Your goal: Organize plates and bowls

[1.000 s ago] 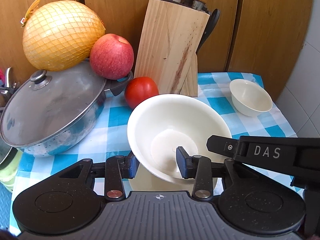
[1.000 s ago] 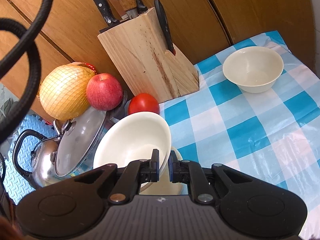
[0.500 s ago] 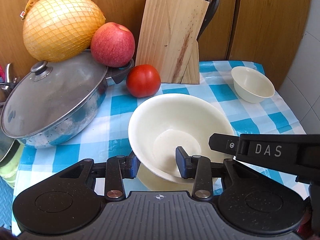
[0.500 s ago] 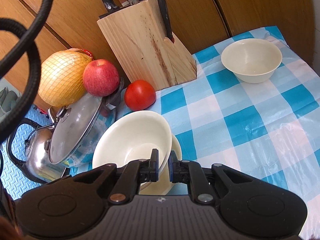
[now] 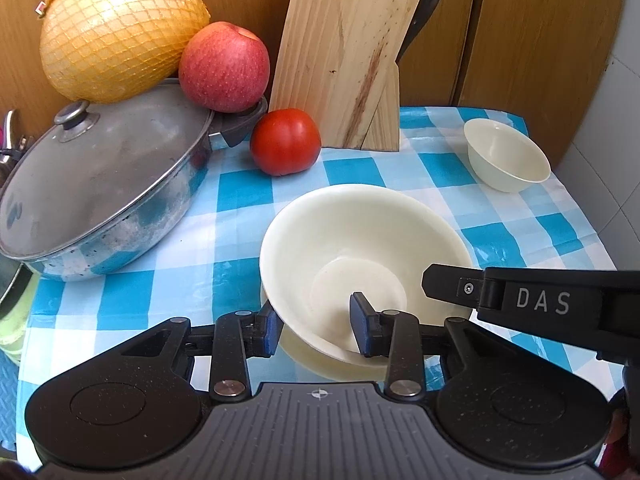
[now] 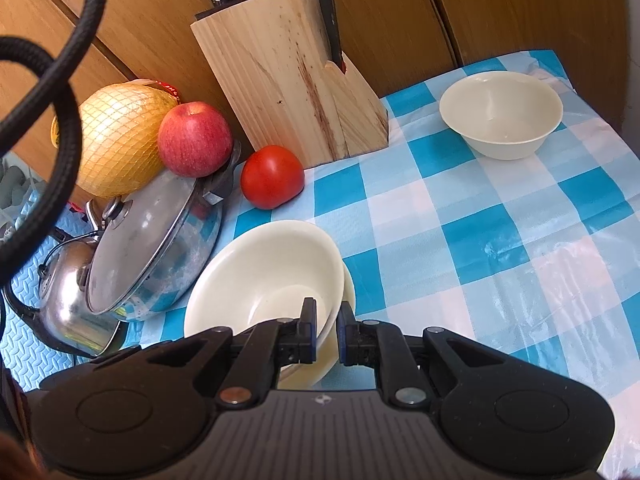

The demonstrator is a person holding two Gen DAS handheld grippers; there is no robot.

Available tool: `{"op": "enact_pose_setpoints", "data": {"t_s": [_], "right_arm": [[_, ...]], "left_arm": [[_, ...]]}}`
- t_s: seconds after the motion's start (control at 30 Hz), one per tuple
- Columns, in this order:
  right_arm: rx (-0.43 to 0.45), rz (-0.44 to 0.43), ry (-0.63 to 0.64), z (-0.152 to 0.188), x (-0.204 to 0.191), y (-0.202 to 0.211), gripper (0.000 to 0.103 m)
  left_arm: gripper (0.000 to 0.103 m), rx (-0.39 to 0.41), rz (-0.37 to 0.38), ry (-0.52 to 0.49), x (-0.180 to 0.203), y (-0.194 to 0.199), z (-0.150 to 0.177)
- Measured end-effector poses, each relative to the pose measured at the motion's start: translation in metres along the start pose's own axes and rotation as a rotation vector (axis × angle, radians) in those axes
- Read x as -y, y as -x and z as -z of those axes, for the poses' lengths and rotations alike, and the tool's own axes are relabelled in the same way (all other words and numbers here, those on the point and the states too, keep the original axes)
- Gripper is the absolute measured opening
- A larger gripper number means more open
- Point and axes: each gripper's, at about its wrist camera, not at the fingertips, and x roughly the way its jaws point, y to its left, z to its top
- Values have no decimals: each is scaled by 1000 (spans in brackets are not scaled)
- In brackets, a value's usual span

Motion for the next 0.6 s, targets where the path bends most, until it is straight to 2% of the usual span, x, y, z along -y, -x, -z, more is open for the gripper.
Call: {"op": "enact_pose_setpoints", "data": {"t_s": [0.47, 0.6], "right_arm": [[-5, 7, 28, 1, -4, 0, 12], [-13, 9, 31, 2, -5, -3, 14]], "left_arm": [[46, -2, -10, -2, -5, 3, 0], [50, -6, -23, -1, -9, 3, 1]]}}
